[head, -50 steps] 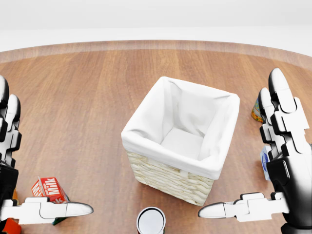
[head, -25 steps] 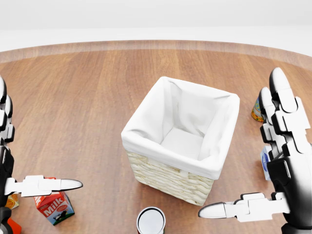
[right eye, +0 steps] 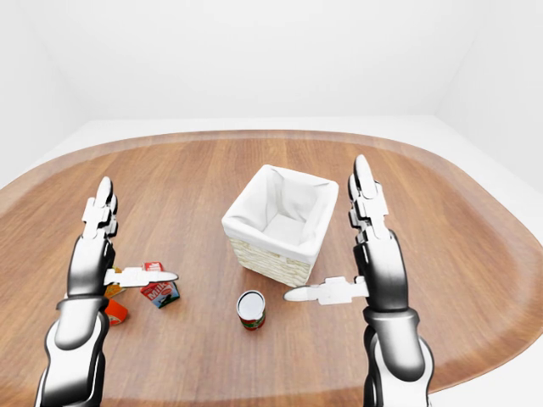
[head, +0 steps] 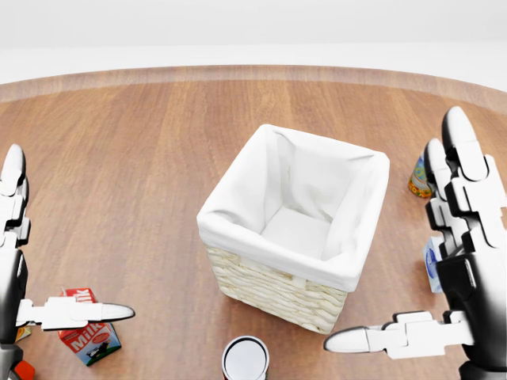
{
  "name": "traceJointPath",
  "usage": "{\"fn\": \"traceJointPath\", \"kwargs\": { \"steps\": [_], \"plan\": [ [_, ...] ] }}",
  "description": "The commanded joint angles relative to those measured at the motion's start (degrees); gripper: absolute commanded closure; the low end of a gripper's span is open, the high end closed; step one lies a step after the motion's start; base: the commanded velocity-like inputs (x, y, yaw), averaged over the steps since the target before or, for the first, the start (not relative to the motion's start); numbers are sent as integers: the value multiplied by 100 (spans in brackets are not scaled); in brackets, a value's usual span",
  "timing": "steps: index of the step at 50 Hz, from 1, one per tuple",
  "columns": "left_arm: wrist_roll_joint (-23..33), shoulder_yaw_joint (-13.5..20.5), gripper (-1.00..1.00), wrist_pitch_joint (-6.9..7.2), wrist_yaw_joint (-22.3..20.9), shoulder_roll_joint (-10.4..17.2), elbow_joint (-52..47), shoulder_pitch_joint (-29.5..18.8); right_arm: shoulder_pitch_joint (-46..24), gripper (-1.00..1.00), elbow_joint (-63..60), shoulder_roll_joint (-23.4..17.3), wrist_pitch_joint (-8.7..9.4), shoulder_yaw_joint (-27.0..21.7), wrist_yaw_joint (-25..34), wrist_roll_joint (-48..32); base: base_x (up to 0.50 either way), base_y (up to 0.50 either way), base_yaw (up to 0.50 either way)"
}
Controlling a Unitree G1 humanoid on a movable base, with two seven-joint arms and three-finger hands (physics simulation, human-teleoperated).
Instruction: Pick the milk and place it in the basket.
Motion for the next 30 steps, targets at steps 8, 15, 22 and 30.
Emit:
{"fn": "traceJointPath", "kwargs": {
  "steps": [8, 15, 22, 30],
  "plan": [
    [106, 75, -100, 0, 22, 42, 214, -43, -11, -100, -20, -1, 0, -15, 0, 12, 0, 0, 0],
    [107, 83, -100, 0, 95, 84, 442, -121, -13, -100, -19, -2, 0, -18, 2, 14, 0, 0, 0],
    [100, 77, -100, 0, 201, 153, 810, -215, -14, -100, -18, -1, 0, -18, -1, 12, 0, 0, 0],
    [54, 31, -100, 0, 141, 78, 793, -8, -11, -100, 10, -1, 0, -47, -5, 35, 0, 0, 0]
  ]
}}
